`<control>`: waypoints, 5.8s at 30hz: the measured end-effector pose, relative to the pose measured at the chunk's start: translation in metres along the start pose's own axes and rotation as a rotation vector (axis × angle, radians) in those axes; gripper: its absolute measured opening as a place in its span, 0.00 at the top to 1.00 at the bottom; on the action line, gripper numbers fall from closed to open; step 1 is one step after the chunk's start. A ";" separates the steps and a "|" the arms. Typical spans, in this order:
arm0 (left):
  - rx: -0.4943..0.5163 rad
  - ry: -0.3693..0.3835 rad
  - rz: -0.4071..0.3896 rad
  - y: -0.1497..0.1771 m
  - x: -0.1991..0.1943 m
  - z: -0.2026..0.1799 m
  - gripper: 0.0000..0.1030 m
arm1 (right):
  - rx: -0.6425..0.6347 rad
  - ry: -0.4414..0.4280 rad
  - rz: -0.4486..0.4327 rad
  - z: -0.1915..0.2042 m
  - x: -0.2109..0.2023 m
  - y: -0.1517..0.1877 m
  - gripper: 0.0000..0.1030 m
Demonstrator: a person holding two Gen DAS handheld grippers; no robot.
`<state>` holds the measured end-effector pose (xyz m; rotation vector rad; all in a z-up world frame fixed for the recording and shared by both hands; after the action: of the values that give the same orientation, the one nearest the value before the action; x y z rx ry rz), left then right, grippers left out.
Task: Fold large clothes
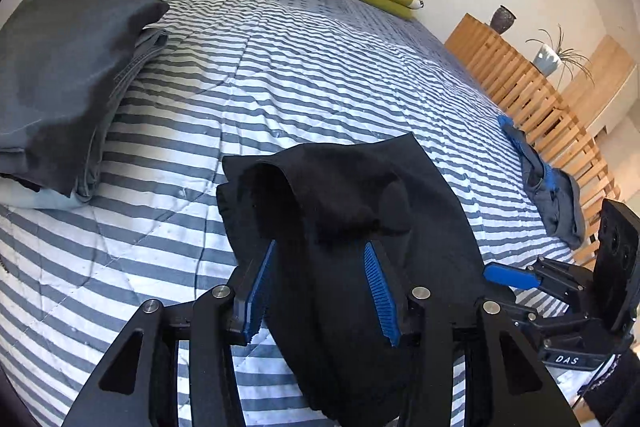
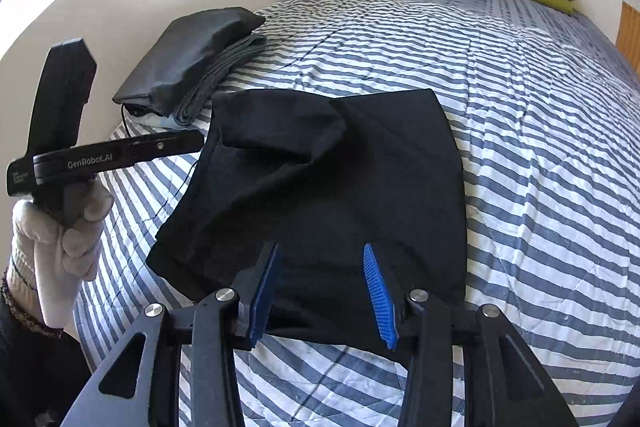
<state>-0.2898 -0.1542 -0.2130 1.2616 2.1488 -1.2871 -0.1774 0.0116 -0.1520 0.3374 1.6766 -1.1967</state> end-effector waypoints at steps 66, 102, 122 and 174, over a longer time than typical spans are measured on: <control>0.035 -0.032 0.033 0.032 -0.006 -0.013 0.68 | -0.069 -0.205 0.101 0.002 -0.020 0.033 0.69; -0.200 0.025 0.058 0.033 0.017 0.035 0.39 | 0.148 -0.101 0.113 -0.089 0.024 -0.015 0.61; -0.248 -0.002 0.020 -0.008 0.073 0.052 0.65 | 0.275 -0.266 0.183 -0.112 0.104 -0.065 0.61; -0.044 -0.212 -0.489 -0.120 -0.321 0.114 0.90 | -0.016 -0.288 -0.421 0.182 -0.097 -0.213 0.96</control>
<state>-0.2289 -0.4391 0.0007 0.5610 2.3905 -1.4634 -0.1788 -0.2092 0.0451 -0.2046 1.5424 -1.4581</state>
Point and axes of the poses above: each gripper's, at about its wrist camera, not at the fingertips, and x roughly the way its jaws point, z to its left, y to its underside, the point moved 3 cm from there along x, roughly the way its jaws point, and after that the axes turned 14 degrees about y, right-handed, at the moved point
